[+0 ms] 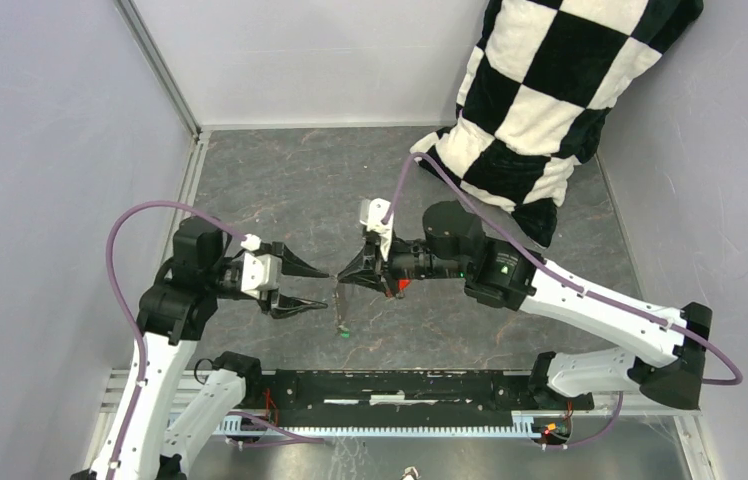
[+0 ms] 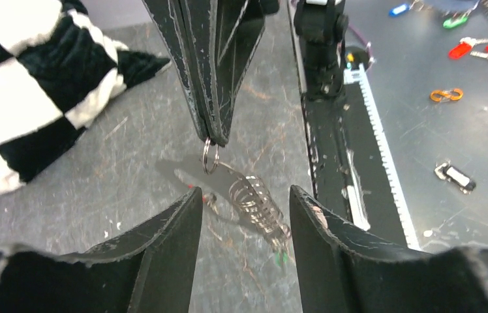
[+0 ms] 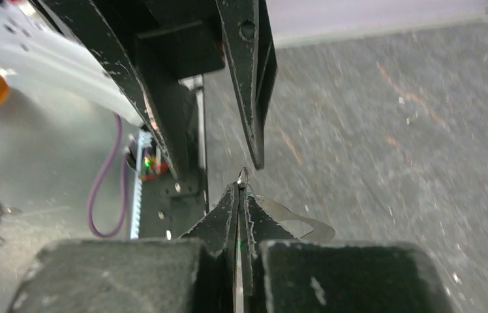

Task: Put the keys on the keyring
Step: Adjust the keyring.

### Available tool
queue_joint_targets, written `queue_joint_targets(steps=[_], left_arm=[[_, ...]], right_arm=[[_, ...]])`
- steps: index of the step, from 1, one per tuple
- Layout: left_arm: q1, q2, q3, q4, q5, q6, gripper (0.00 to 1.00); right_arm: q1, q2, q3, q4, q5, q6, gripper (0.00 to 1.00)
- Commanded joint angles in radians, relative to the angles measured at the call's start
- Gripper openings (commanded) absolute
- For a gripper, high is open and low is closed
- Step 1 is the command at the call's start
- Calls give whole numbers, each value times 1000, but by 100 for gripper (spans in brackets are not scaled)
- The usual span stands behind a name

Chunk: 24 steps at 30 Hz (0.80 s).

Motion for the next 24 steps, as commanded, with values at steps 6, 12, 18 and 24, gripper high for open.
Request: queue_joint_targets(steps=[6,12,18,24], left_arm=[[-3,71,32,-278,-93,459,53],[-4,87,4,-221,-25,437,47],[-12,102,-27,-220,-20,482,42],[-19,95,-42,-219,-34,488,38]], right_arm=[[6,151,268,-507,118,-152,1],[39,242,392,-611,134,-155,1],[77,320,493,-667,122,-152,1],[91,358,549,-691,116,-152,1]])
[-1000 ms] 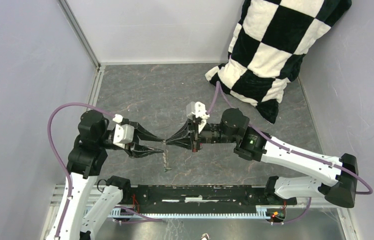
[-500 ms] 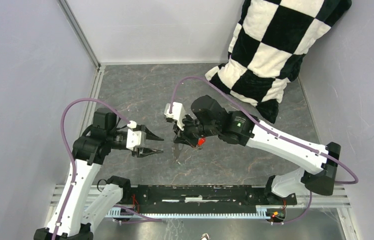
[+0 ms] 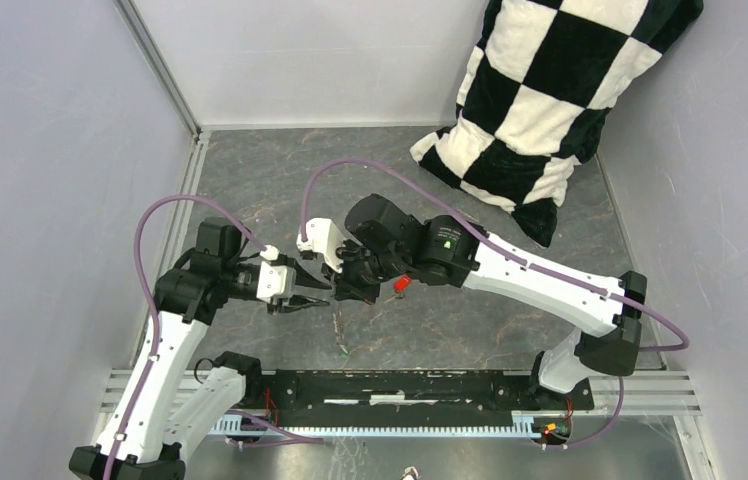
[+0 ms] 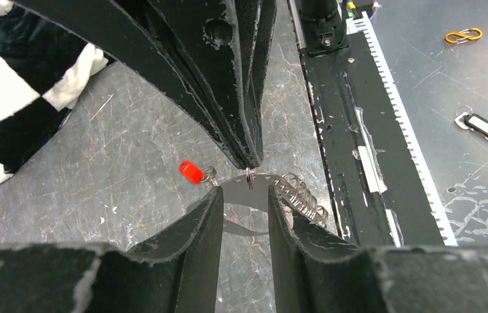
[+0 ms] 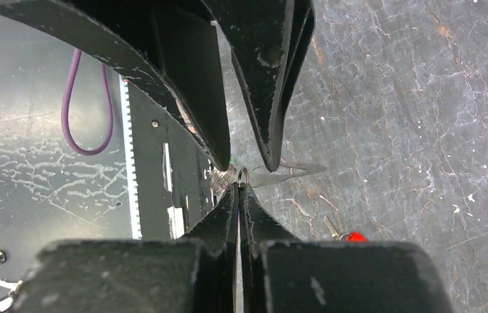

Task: Put the keys on the keyring
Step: Adjust the keyring.

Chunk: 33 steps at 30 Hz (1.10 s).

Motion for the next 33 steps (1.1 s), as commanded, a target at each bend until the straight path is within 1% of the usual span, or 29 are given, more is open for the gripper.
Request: queue_joint_targets(steps=[1,9,11,13,14,17,18,19,21,23,25,27,29,31,33], left_arm=[[-10,-5,-4,15,22,66,36],[-33,-2,-1,16,29,54,22],[-45,-2,-6,17,26,63,15],[-53,3,-8,17,20,73,4],[-55,4,-8,16,17,76,2],[-56,7,2,14,28,76,2],[-56,8,8,14,37,73,2],[-56,12,15,14,53,73,2],[-56,9,27,13,96,87,2],[-56,-7,35,14,150,132,2],[-56,-23,41,14,187,178,2],[-57,-39,60,16,201,223,2],[-58,-51,78,20,210,267,2],[-58,-63,91,21,230,307,2],[-59,-73,99,28,251,330,2]], right_arm=[[10,19,80,-13,-7,-7,1],[21,62,140,-41,-6,-9,1],[23,72,157,-47,-7,-11,1],[24,77,168,-50,-9,-11,1],[25,75,169,-46,-8,-8,1],[25,27,121,-1,11,-7,20],[23,-9,68,53,29,-7,27],[21,-66,-8,125,43,-6,31],[10,-204,-209,319,44,9,39],[-3,-349,-423,538,20,19,44],[-8,-474,-593,711,21,22,49],[-11,-563,-716,842,14,17,49],[-10,-617,-806,948,14,18,49],[-10,-646,-866,1049,20,28,47],[-10,-650,-895,1146,-6,35,47]])
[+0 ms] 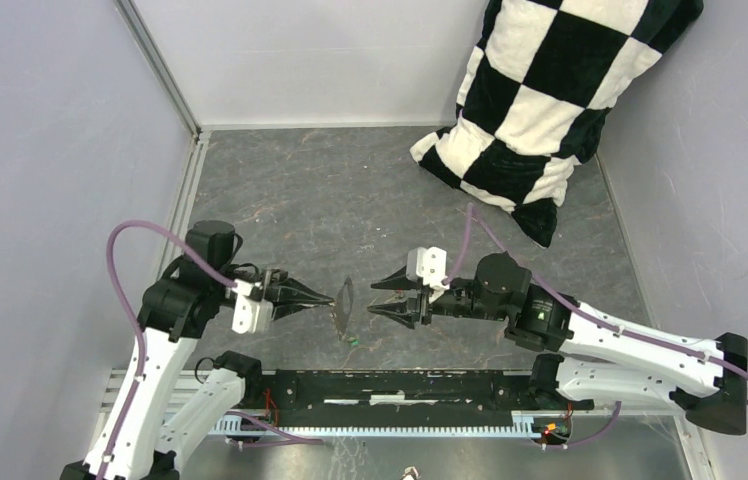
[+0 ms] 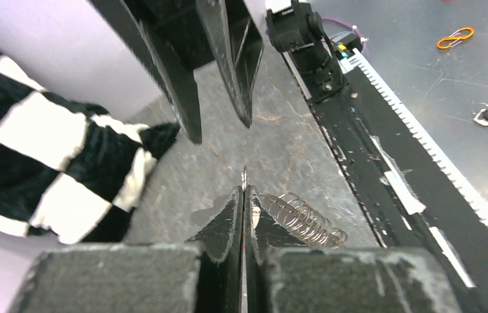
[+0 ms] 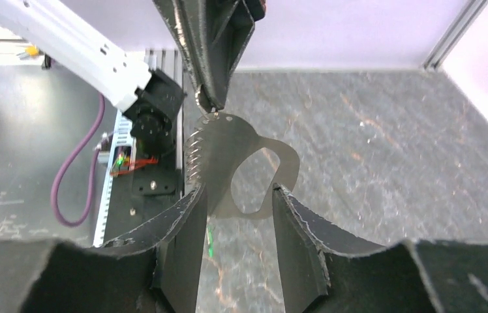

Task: Put the keys on the keyring
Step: Adjust the keyring.

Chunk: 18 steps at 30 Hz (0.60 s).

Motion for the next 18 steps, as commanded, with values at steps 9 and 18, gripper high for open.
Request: queue_joint_targets(steps=[9,18], left_arm=[[-6,-55,59,111,128,77,2],[-6,-64,41,114,95,104,2]], right_arm=[[17,72,-51,543,-161,21,46],[54,118,16,431,-173,-38,39]])
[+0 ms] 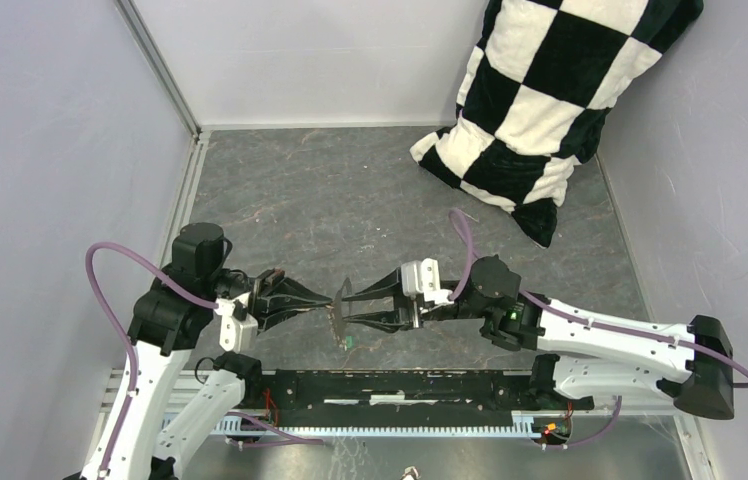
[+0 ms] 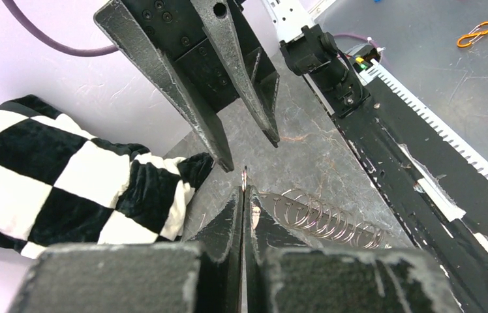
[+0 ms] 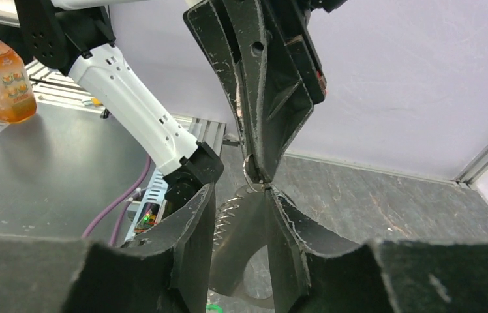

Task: Put the keys on the keyring
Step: Adjust the keyring.

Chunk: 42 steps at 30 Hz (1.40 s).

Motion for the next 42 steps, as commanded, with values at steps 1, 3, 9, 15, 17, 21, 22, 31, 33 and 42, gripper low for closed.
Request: queue_joint_targets(steps=[1,3,9,15,17,21,22,31,33,42], left_arm=[[-2,-8,7,36,18,61,2],[-2,-12,-1,36,8,62,2],[-2,-18,-8,37,-27,60,2],[-2,-6,10,36,-66,31,2],[-2,-4,11,37,-73,27,2],[-2,-7,10,36,-86,27,2],[-2,-8,10,37,-88,29,2],[-2,-21,12,36,-86,29,2],[-2,-23,12,36,-84,26,2],[-2,-29,-6,32,-90,-32,22]], right_arm=[[15,7,74,-31,9,-51,37],[23,18,103,-68,29,-76,35],[58,54,168,-161,141,-151,33],[92,89,240,-300,197,-227,34],[97,96,256,-331,207,-239,35],[107,107,288,-396,245,-258,36],[108,107,289,-402,254,-262,35],[142,111,299,-412,346,-304,1],[148,108,294,-409,348,-312,1],[160,-10,151,-236,341,-311,0]])
